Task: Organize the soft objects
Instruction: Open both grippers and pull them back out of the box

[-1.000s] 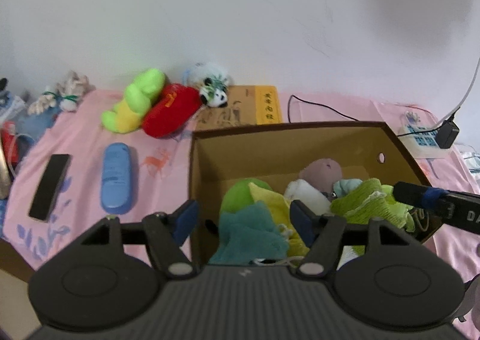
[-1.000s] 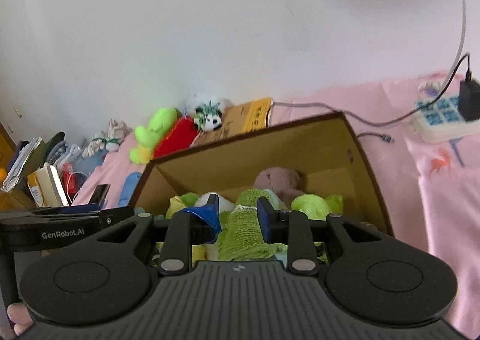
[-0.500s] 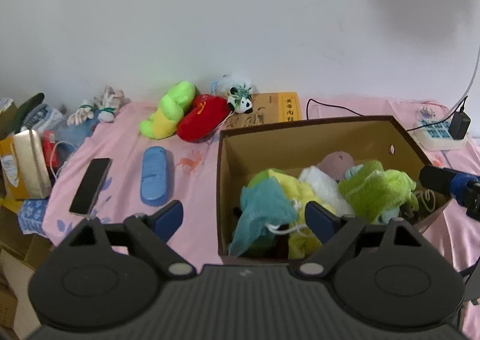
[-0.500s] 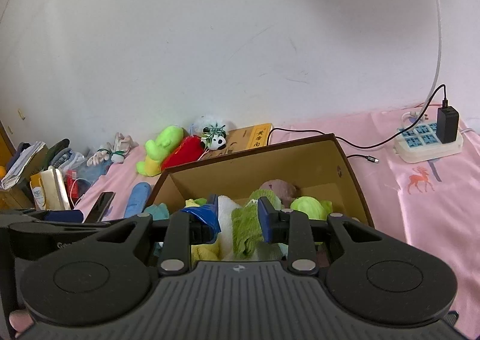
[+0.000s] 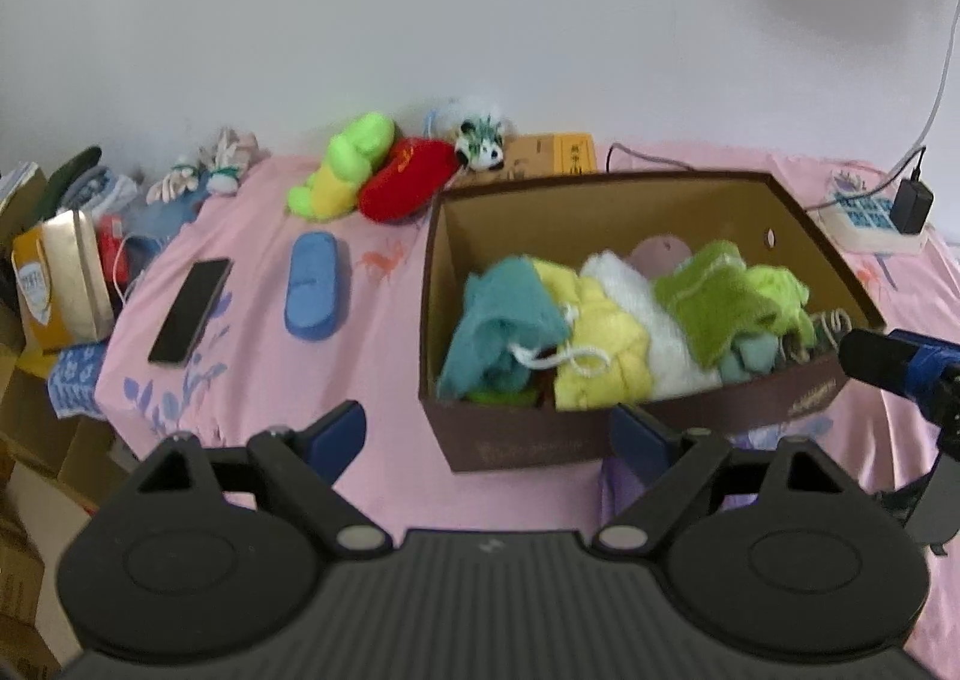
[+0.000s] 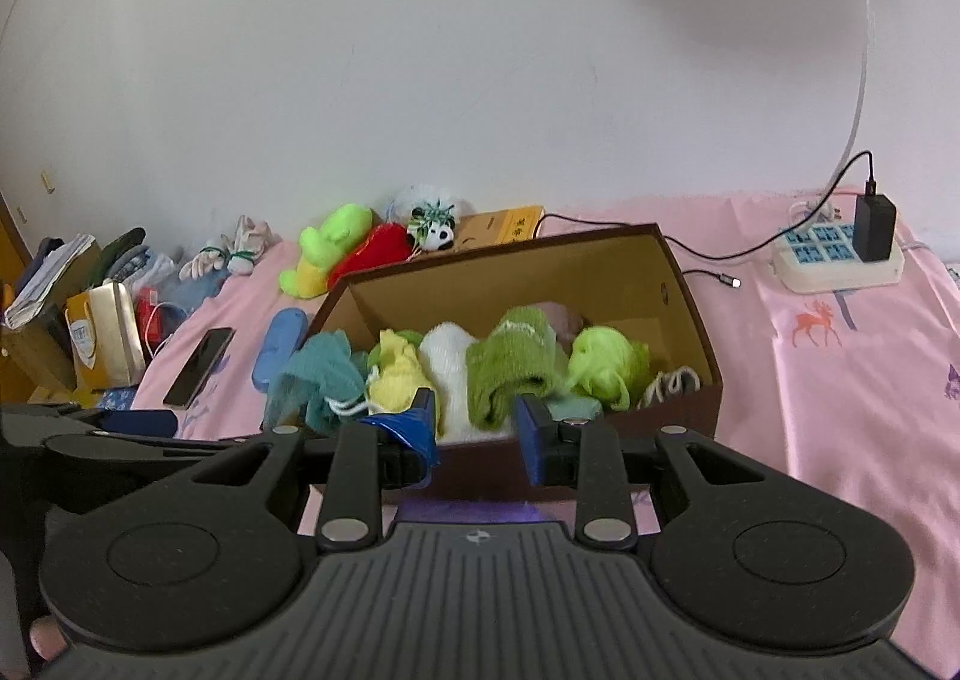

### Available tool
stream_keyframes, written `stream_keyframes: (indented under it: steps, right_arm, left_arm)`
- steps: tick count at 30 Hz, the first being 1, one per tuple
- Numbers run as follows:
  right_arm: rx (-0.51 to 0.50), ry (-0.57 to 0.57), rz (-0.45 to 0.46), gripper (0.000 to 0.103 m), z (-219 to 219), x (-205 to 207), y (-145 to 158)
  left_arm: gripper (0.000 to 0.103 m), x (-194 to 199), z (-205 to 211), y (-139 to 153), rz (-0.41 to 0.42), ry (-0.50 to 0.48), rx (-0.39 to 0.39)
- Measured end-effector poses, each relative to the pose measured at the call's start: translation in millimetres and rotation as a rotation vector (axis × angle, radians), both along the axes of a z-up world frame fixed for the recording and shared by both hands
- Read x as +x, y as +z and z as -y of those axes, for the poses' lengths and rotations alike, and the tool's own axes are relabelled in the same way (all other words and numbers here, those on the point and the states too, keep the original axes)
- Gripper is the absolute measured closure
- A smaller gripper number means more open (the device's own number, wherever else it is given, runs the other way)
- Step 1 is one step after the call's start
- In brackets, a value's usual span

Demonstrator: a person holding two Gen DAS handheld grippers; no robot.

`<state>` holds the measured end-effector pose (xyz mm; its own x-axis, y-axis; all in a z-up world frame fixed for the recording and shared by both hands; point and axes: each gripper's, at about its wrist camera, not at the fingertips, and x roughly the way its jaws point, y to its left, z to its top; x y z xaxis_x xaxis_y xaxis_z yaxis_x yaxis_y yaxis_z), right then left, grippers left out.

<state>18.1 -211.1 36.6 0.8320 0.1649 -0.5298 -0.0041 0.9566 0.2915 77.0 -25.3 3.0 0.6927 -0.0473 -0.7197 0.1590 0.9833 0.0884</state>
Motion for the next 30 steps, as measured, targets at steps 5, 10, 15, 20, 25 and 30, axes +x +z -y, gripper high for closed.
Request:
stream_keyframes:
  steps: [5,10,15,20,25,30]
  right_arm:
    - [-0.005,0.007,-0.022,0.091,-0.9,-9.5,-3.6]
    - [-0.001,0.013,-0.054,0.091,-1.1,-16.9,-8.4]
    - [-0.007,0.019,-0.088,0.091,-1.5,-22.2,-15.4]
    - [0.004,0.03,-0.123,0.091,0.8,-28.7,-22.5]
    - [0.01,0.033,-0.144,0.091,4.5,-35.7,-26.9]
    - [0.035,0.036,-0.173,0.091,11.5,-39.9,-30.5]
  left_arm:
    - [0.014,-5.7,-0.4,-8.9,-0.051,0.011,-0.004]
    - [0.014,-9.7,-0.9,-17.1,-0.081,0.036,0.007]
    - [0.014,-13.0,-0.1,-21.4,-0.089,0.057,0.019]
    - [0.014,-17.1,3.0,-23.9,-0.084,0.059,0.038]
    - [0.014,-22.6,8.2,-25.2,-0.083,0.056,0.051]
    - [0.014,-28.0,14.1,-27.1,-0.094,0.05,0.052]
